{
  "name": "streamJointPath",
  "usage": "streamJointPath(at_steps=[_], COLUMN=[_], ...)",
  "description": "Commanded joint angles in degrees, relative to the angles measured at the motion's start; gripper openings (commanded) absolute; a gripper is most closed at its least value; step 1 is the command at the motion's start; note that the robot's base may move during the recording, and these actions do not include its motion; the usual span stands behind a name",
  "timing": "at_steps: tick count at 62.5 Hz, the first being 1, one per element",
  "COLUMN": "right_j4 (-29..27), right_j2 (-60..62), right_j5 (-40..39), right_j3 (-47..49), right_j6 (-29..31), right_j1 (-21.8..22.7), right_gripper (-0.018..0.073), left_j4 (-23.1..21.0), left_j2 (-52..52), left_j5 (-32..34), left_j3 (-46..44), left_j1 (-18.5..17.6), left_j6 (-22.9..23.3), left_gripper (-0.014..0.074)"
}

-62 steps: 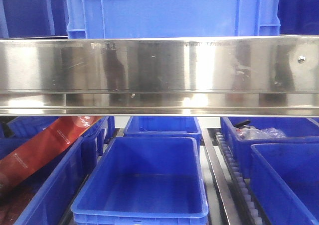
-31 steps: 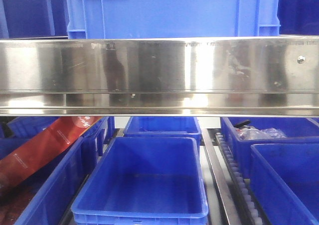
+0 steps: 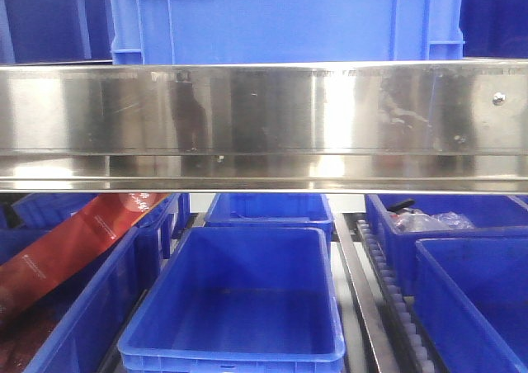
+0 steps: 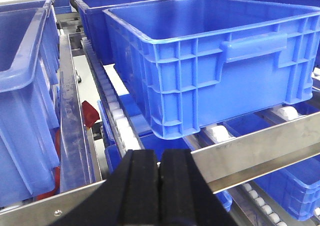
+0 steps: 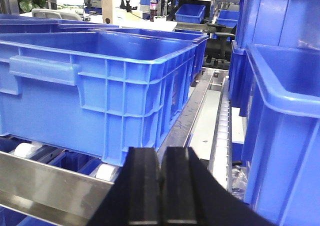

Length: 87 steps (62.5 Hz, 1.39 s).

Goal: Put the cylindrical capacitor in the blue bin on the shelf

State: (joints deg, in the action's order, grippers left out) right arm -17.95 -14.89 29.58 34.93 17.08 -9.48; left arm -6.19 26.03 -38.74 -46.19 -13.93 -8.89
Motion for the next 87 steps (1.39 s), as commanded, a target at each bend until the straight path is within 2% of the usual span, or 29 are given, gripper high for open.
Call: streamJointPath(at_steps=[1,27,34,39,50,57,63,69,80,87], right_j4=[0.1,0.1,0.1,0.1,0.1,0.1,0.1,0.1,0.1,0.1], right_j2=[0.2,0.2,0.2,0.2,0.2,0.2,0.2,0.2,0.2,0.2], right_j5=[-1.5,-1.5,-1.5,-1.5,-1.5,-1.5,-1.5,-1.5,-1.4,-1.6], right_j3=[-0.2,-0.2,-0.2,-0.2,-0.2,-0.2,-0.2,-0.2,-0.2,-0.2], right_j6=[0.1,0.1,0.1,0.1,0.1,0.1,0.1,0.1,0.1,0.1], right_j1=[0.3,0.3,0.3,0.3,0.3,0.3,0.3,0.3,0.3,0.3], right_gripper=[-0.0154,-0.0154,-0.0154,-0.0154,-0.0154,-0.0154,-0.0154,-0.0154,-0.0154,-0.0154], left_j4=[-0.1,-0.1,4.4,4.5,4.5,4.5,5.7,6.9,6.9,6.9], left_j2=[-0.2,-0.2,-0.9,-2.7,-10.5,-16.7,-21.9,-26.0,-26.0,-26.0], left_j5=[0.7,0.7,1.3,5.5,19.4,23.7,25.9,27.2,31.7,37.8], left_j3=[0.0,0.1,0.8,3.5,15.6,23.9,30.6,36.3,43.1,46.2], left_j1=[0.1,0.1,0.4,2.1,9.1,13.1,15.5,17.0,19.0,19.4], left_j6=[0.5,0.5,0.5,0.5,0.5,0.7,4.3,5.1,5.2,8.9], left_gripper=[-0.0111,-0.0111,-0.0111,-0.0111,-0.0111,-0.0111,-0.0111,-0.0111,-0.0111,-0.0111])
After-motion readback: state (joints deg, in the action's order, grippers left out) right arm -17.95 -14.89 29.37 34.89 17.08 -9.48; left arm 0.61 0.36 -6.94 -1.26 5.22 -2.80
